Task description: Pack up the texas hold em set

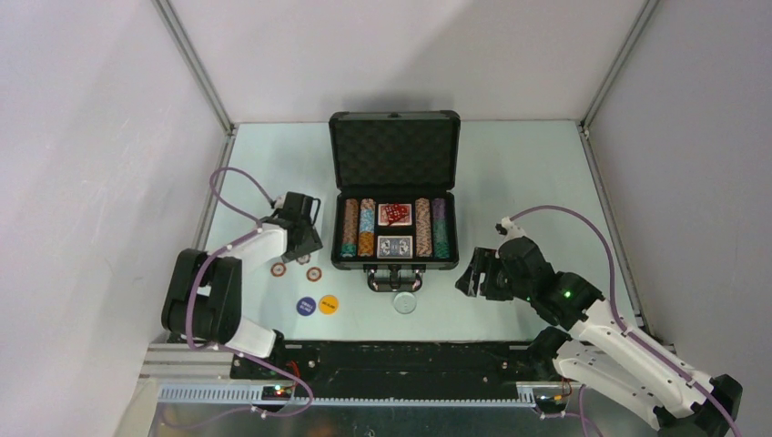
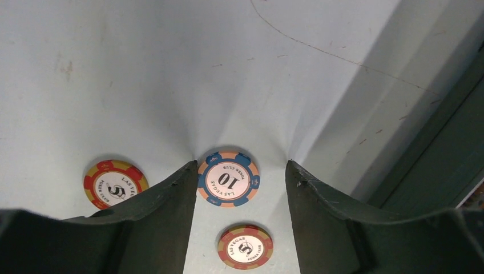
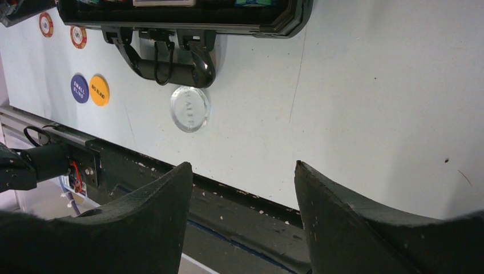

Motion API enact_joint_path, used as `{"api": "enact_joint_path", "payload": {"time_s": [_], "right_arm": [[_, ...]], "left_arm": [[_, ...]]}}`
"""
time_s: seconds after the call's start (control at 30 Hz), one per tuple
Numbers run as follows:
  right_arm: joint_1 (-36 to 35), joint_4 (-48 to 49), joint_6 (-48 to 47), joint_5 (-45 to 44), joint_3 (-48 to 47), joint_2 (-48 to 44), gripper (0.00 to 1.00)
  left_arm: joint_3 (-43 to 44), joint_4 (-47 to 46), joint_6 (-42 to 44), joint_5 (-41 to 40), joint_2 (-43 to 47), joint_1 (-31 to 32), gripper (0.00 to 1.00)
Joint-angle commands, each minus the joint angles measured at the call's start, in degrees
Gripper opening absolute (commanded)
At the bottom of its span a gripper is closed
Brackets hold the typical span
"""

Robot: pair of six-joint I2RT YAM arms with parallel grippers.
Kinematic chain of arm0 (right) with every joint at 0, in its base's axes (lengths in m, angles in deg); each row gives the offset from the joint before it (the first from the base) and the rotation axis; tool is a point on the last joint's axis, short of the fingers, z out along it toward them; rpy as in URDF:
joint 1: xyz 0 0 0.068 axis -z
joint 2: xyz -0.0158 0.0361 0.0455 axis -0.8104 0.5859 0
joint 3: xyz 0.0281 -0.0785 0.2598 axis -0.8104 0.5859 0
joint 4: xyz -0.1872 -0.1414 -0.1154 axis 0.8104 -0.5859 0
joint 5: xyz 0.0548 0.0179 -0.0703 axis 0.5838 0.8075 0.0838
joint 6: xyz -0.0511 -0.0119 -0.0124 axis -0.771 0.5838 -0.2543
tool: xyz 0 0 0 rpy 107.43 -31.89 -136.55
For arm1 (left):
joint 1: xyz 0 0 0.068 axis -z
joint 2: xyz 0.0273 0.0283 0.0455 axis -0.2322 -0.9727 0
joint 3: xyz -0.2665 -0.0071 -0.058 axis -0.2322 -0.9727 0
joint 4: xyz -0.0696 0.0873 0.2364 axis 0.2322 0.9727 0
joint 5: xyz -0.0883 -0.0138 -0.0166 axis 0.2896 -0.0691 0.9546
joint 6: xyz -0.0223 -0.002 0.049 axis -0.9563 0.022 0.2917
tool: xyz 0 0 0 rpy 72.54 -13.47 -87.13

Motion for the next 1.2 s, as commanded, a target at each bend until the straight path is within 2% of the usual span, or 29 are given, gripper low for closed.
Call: {"api": "enact_joint_path", "payload": {"time_s": [0.0, 0.7, 1.17], "right_arm": [[-0.7, 1.24, 0.45, -0.55, -0.35, 0.08, 0.7], [-1.35, 1.96, 0.84, -0.65, -0.39, 1.15, 0.7], [-1.92, 1.98, 1.2, -0.91, -0.31, 1.72, 0.7]], "left_arm": [[-0.24, -2.19, -0.69, 1.57, 1.29, 0.25, 0.63], [0.49, -2.19, 0.34, 2.49, 1.17, 3.0, 0.62], [0.36, -1.96, 0.68, 0.36, 4.3, 2.52, 0.68]]}}
